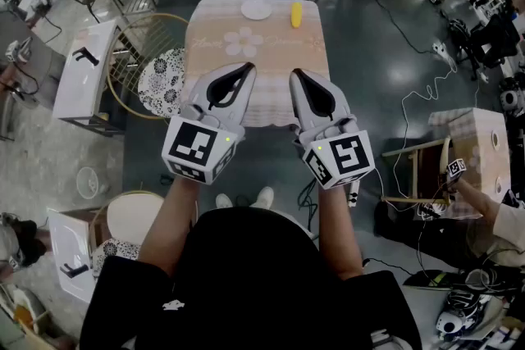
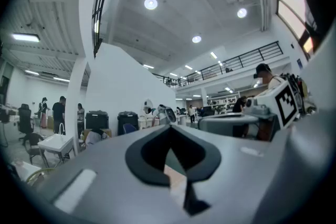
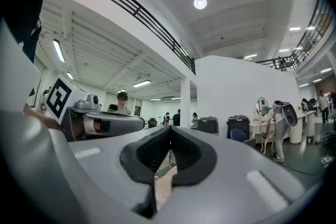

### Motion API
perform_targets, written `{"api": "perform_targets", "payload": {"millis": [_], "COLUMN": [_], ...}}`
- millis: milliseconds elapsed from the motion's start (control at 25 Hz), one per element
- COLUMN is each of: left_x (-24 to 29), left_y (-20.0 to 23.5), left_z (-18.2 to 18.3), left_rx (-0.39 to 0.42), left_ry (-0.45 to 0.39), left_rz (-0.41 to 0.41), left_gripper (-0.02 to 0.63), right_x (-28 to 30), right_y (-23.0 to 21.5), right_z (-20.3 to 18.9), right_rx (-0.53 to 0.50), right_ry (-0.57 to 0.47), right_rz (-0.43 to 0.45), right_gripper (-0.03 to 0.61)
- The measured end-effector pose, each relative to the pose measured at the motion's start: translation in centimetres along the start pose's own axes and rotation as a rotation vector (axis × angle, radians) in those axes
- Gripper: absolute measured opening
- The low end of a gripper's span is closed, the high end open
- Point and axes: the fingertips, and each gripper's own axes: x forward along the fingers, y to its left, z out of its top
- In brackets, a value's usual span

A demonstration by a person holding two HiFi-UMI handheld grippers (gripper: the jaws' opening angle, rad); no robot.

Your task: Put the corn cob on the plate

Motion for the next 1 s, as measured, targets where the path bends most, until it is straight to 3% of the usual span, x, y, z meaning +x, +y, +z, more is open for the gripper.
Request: {"api": "perform_targets", "payload": {"millis": [1000], "left_x": [4.3], "left_y": [-3.9], "left_z": [-0.9], "left_rx": [0.001], "left_ry": [0.025], "left_rz": [0.102], "left_gripper": [0.005], "right_x": [-2.2], "right_y": [-4.5], "right_z": [-1.3], "right_rx": [-0.009], "right_ry": [-0.005], "right_rz": [0.12], "right_gripper": [0.002]}}
